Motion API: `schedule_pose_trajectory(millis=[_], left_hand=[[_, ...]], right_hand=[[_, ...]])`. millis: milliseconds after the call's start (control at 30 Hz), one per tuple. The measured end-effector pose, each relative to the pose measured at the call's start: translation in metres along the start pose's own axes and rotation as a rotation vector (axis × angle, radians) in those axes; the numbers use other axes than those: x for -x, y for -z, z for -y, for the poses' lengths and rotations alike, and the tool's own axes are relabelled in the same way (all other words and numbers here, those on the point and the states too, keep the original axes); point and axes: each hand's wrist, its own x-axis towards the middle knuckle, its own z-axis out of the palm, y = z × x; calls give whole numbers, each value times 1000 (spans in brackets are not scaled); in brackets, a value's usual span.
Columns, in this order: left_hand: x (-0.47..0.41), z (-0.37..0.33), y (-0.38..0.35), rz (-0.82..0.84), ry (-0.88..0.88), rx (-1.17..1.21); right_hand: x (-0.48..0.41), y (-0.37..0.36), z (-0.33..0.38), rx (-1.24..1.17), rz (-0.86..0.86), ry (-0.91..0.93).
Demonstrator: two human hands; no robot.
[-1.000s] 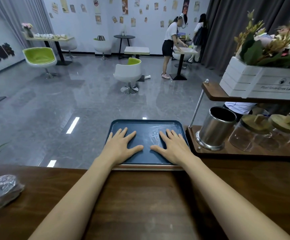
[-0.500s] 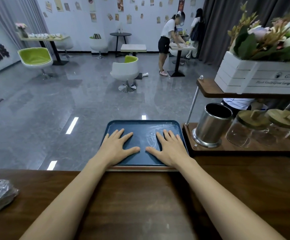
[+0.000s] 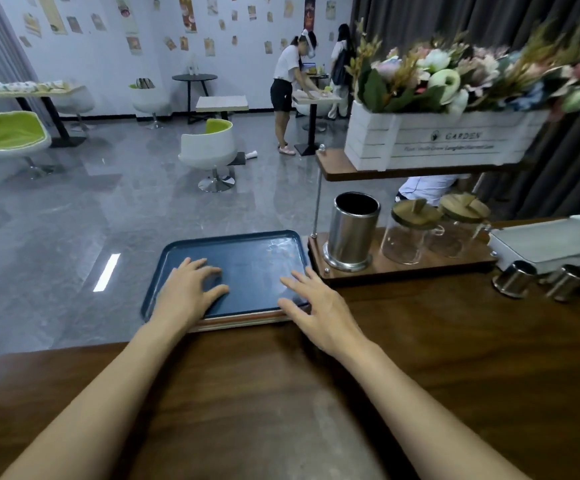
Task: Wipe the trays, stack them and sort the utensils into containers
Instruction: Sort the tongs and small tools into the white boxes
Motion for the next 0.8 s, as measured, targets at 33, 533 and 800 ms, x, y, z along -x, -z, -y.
schedule_pose_trajectory(millis=[33,533,800], left_hand=[[15,-13,-8,-99,-40,94],[150,-275,-129,36,-275,544],[208,-427,-200,112,-331,594]], right_hand=[[19,9,-9,-8,-20,-14],[237,185,-139,-11,-210,-375],[332,286,-221,-16,-254,-420]])
